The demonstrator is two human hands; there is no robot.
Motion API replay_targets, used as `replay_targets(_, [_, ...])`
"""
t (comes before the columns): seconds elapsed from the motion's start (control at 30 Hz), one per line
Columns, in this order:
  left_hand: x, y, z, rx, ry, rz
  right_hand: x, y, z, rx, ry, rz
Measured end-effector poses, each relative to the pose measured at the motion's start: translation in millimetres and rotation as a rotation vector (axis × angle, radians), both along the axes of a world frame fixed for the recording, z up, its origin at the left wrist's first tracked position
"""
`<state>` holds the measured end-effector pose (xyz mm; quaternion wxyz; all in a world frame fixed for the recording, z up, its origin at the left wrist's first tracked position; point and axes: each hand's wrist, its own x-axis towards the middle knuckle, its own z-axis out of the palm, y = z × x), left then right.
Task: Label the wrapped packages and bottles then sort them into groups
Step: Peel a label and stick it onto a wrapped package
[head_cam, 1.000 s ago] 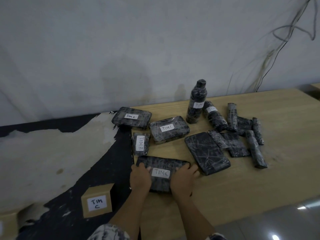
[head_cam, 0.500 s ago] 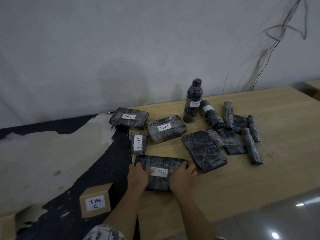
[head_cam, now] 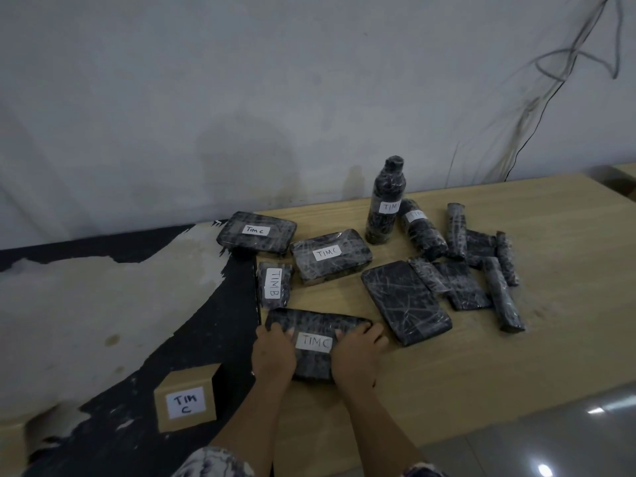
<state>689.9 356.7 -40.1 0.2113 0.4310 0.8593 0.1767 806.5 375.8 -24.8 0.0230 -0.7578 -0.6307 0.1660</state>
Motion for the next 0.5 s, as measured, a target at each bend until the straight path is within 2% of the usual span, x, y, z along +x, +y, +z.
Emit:
replay_targets(0.2, [2,2,5,-0.064,-0.091,0.023,2,8,20,0.067,-0.107,0.183])
replay_targets(0.33, [6,3,8,-0.095,-0.126,0.069,14,23,8,-0.062,0.105,0.180])
replay_targets(0.5, [5,7,5,-0.081,-0.109,0.126,17,27,8,-0.069,0.066,0.242])
